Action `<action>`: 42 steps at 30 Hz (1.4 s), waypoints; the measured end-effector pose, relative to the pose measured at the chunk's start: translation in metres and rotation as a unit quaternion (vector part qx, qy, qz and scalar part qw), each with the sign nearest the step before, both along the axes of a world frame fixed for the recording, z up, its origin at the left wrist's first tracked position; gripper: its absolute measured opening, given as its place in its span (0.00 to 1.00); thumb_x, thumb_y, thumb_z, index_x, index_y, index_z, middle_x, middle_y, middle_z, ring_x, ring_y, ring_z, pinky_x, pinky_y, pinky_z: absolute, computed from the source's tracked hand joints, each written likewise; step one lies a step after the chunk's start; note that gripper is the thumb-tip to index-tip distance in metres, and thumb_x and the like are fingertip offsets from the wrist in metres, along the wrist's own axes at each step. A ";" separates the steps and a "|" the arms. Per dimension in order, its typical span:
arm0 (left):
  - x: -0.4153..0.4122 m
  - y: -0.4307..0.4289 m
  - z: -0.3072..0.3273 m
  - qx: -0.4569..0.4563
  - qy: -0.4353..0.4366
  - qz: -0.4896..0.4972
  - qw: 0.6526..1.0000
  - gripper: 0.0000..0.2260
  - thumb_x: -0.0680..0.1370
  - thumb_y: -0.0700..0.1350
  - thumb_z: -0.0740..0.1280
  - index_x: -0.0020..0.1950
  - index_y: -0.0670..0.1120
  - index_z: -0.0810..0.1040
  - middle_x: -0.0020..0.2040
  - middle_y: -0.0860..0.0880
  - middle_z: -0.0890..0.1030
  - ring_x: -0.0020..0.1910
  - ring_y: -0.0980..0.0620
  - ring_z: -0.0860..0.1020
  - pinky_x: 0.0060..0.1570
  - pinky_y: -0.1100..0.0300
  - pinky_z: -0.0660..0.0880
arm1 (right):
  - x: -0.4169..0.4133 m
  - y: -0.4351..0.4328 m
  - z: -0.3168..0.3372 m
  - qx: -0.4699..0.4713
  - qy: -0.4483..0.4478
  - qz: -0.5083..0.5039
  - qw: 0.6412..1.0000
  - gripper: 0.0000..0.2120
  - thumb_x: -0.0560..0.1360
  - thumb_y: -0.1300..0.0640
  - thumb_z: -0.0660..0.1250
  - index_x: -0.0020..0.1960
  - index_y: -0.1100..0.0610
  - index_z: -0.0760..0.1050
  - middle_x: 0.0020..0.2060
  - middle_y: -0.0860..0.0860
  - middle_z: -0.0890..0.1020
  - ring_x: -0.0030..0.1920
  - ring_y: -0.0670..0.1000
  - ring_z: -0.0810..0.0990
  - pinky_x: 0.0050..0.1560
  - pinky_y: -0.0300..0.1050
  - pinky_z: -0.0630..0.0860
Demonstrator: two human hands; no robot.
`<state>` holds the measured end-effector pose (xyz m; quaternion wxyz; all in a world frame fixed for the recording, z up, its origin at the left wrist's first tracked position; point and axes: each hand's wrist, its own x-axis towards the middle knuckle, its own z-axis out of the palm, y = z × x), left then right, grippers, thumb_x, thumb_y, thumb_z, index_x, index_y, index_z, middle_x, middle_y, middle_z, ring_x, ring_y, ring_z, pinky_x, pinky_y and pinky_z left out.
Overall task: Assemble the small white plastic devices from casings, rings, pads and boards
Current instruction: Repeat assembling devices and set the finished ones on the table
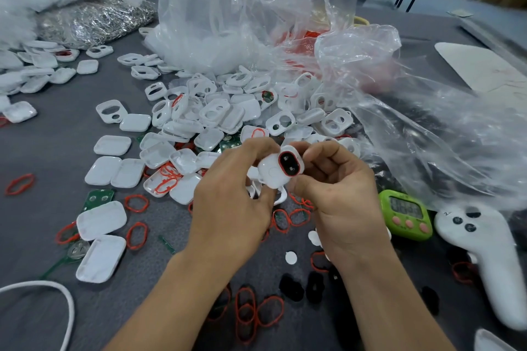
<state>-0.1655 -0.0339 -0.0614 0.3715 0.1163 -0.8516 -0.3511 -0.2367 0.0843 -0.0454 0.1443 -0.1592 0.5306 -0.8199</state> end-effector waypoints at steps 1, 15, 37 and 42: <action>0.000 0.000 0.000 0.002 -0.002 0.001 1.000 0.21 0.70 0.42 0.75 0.56 0.61 0.73 0.51 0.65 0.77 0.43 0.66 0.74 0.44 0.67 0.71 | 0.000 0.000 0.001 0.007 0.009 -0.006 1.000 0.26 0.65 0.84 0.68 0.38 0.52 0.82 0.45 0.54 0.88 0.46 0.51 0.87 0.47 0.42 0.82; 0.001 0.000 -0.003 0.022 -0.028 -0.011 0.999 0.18 0.72 0.50 0.75 0.59 0.63 0.75 0.53 0.65 0.79 0.49 0.66 0.76 0.48 0.69 0.72 | -0.001 0.008 0.007 0.093 0.033 -0.017 0.995 0.17 0.67 0.73 0.75 0.47 0.54 0.88 0.45 0.55 0.89 0.48 0.52 0.88 0.47 0.41 0.81; -0.008 -0.003 -0.003 0.331 -0.066 -0.178 0.924 0.10 0.77 0.47 0.69 0.53 0.60 0.87 0.37 0.52 0.85 0.35 0.52 0.80 0.35 0.60 0.75 | -0.004 0.010 0.007 0.182 0.013 -0.059 0.982 0.07 0.70 0.66 0.78 0.41 0.54 0.88 0.38 0.54 0.88 0.38 0.51 0.87 0.41 0.41 0.80; -0.006 -0.003 -0.003 0.376 -0.068 -0.181 0.906 0.10 0.77 0.41 0.70 0.52 0.52 0.88 0.35 0.42 0.83 0.30 0.51 0.77 0.30 0.59 0.74 | -0.002 0.007 0.002 0.198 0.012 -0.086 0.976 0.06 0.63 0.58 0.78 0.40 0.52 0.88 0.36 0.53 0.88 0.40 0.55 0.88 0.46 0.50 0.84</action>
